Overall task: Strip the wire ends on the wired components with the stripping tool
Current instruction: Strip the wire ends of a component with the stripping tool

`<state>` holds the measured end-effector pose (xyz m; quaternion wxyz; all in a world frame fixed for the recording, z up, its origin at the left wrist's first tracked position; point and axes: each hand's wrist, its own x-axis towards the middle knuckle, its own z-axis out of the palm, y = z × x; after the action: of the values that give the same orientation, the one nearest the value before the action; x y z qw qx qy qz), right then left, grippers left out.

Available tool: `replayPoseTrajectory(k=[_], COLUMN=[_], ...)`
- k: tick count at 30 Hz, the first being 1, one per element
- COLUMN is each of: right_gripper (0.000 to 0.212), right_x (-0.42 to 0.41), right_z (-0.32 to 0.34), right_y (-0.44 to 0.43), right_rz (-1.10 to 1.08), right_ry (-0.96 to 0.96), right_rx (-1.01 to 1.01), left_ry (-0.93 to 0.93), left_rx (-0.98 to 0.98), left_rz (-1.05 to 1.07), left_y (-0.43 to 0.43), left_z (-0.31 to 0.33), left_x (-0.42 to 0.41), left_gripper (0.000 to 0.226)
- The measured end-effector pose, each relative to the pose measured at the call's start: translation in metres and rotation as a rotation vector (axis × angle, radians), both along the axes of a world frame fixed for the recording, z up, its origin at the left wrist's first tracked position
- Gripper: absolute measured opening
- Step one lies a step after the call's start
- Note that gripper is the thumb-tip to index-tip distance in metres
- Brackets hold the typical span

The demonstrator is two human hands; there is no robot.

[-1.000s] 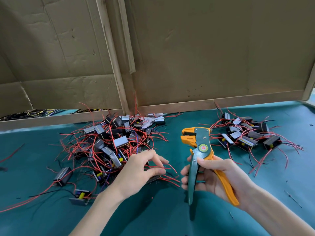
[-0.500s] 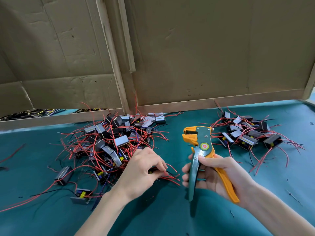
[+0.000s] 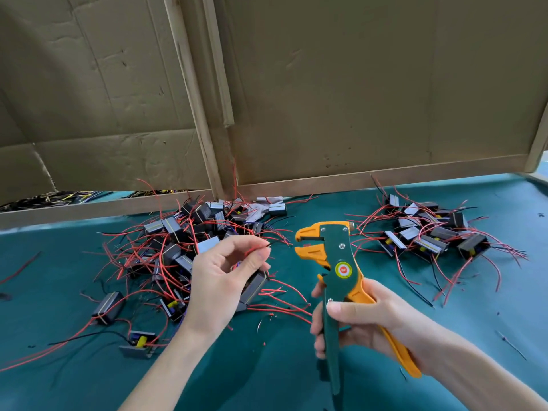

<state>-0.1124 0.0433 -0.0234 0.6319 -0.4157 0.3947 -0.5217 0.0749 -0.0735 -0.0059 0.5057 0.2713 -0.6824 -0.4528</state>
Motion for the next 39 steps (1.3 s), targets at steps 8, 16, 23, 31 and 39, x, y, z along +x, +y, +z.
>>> replayPoseTrajectory(k=[8,16,23,31,39], right_gripper=[0.047,0.033,0.02,0.023,0.032], right_x=[0.004,0.003,0.002,0.009,0.037], right_z=[0.0,0.001,0.001,-0.001,-0.015], right_y=[0.005,0.005,0.006,0.007,0.008], right_rz=[0.079,0.116,0.121,0.052,-0.186], right_ry=[0.057,0.069,0.083,0.15,0.079], right_rx=[-0.036,-0.047,-0.059,-0.014,0.128], left_ry=[-0.117,-0.178,-0.157,-0.187,-0.133], left_rx=[0.006,-0.027,0.032,-0.014,0.088], left_rz=[-0.057,-0.11,-0.18,-0.223,-0.245], left_y=[0.008,0.006,0.005,0.001,-0.006], left_z=[0.006,0.007,0.01,0.012,0.0], left_x=[0.001,0.003,0.004,0.009,0.004], left_gripper=[0.013,0.022,0.013,0.02,0.014])
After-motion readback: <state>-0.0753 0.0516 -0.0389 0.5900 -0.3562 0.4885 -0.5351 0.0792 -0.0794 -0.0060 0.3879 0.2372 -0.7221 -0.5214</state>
